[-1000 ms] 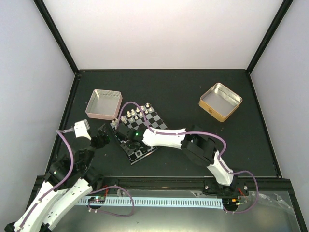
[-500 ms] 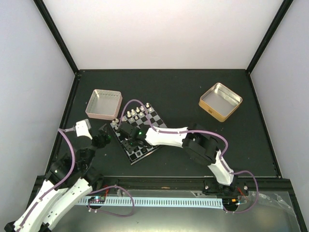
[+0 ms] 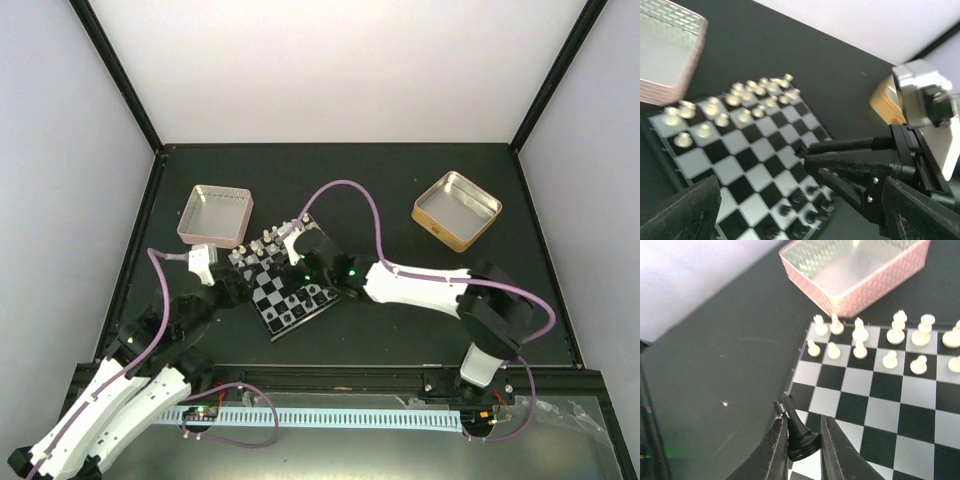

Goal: Set up the chess pieces on the board
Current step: Place the chess piece on the chessboard.

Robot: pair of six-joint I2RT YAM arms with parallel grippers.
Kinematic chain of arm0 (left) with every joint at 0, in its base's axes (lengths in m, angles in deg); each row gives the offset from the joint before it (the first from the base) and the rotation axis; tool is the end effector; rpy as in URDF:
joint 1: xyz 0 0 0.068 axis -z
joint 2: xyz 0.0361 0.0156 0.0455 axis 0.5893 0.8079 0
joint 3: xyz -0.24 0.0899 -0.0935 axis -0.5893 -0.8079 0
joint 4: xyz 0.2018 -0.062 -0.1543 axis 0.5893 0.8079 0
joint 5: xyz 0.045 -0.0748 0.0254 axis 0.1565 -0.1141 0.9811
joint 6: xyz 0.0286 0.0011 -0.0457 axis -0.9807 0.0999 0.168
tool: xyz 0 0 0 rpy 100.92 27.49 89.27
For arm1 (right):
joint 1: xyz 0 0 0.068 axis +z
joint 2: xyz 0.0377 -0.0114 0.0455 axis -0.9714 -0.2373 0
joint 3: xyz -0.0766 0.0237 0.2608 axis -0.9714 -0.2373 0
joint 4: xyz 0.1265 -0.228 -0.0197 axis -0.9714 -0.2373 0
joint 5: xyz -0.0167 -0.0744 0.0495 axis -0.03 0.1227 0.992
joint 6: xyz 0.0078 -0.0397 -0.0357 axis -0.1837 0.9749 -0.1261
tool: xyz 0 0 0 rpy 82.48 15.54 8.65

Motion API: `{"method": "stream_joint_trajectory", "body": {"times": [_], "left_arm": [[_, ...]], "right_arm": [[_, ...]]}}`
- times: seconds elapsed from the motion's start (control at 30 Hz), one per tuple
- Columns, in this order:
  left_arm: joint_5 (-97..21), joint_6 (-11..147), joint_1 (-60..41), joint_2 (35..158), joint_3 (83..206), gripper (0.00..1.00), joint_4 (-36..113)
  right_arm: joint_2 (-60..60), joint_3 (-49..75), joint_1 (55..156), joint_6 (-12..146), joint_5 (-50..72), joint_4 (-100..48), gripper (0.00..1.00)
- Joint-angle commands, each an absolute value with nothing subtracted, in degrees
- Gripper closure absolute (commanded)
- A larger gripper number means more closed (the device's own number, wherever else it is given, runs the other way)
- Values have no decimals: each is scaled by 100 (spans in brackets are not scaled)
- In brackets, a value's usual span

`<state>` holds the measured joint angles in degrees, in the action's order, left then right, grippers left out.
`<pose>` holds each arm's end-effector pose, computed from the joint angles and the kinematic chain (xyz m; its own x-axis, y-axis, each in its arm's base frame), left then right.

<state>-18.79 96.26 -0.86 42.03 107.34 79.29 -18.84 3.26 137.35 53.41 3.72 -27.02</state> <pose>0.0825 -0.0499 0.2799 -0.5386 -0.3885 -0.7476 0.1046 0.8497 -0.5169 0.1890 0.3430 0.2236 -0.5707 -0.3076 -0.7614 -0.7259 0.6225 0.2927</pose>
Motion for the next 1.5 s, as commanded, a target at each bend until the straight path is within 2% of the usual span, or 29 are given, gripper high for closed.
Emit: {"method": "stream_joint_trajectory", "body": {"times": [0.0,0.33,0.57,1.23,1.33,1.47], "left_arm": [[-3269,9970,-115,4413,10877,10,7224],[-4101,10411,-149,5045,11319,11,7261],[-4825,10627,-170,5155,11162,33,6558],[-4916,10495,-252,5467,11035,90,6288],[-4819,10350,-265,5460,11062,96,6380],[-4351,9951,-264,5442,11231,97,6831]], "right_arm": [[-1235,-411,13727,5463,740,-1438,90],[51,-1667,13727,5334,1278,-44,90],[275,-1872,13726,5311,1430,220,90],[297,-1928,13726,5316,1671,237,89],[302,-1911,13727,5245,1486,53,79],[430,-2069,13724,5104,1091,-113,57]]}}
